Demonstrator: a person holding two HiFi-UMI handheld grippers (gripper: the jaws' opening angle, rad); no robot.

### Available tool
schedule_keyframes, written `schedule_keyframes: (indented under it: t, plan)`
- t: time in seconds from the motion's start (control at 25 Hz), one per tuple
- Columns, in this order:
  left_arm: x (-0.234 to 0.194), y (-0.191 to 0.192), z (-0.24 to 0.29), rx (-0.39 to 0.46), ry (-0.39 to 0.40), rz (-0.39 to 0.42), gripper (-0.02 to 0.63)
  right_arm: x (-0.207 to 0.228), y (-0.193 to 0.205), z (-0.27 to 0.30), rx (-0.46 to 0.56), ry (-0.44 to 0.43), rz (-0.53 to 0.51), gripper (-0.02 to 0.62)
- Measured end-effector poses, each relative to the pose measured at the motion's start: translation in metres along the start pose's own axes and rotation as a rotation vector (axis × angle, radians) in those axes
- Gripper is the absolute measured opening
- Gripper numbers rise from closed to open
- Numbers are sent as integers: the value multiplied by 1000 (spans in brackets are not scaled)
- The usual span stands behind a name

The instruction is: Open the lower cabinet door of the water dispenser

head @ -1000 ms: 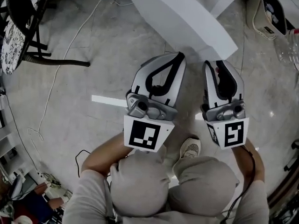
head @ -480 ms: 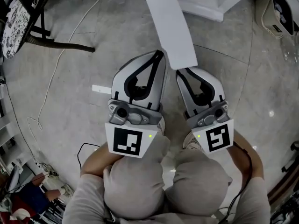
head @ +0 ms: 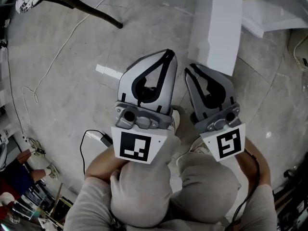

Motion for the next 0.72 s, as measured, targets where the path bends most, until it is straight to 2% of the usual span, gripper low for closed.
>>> schedule_keyframes:
  t: [0.36, 0.6, 0.72]
  plan:
    - [-17, 12, -12, -24, -15, 5, 2, -8, 17, -16, -45, -38, -50, 44]
    - [-13, 25, -4, -37, -1, -5, 2, 15, 27, -41, -79, 56, -42, 44]
    - [-9, 29, -1, -43, 13, 2, 2, 15, 33, -34, -68, 44, -41, 40]
Point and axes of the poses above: the fingertips, and each gripper's own axes: z forward along the fingers, x to its right, y out of its underside, the point moved 6 cm from there along -z, backward along the fingers, and after that the axes turned 9 degrees about x, right-handed, at the moved point
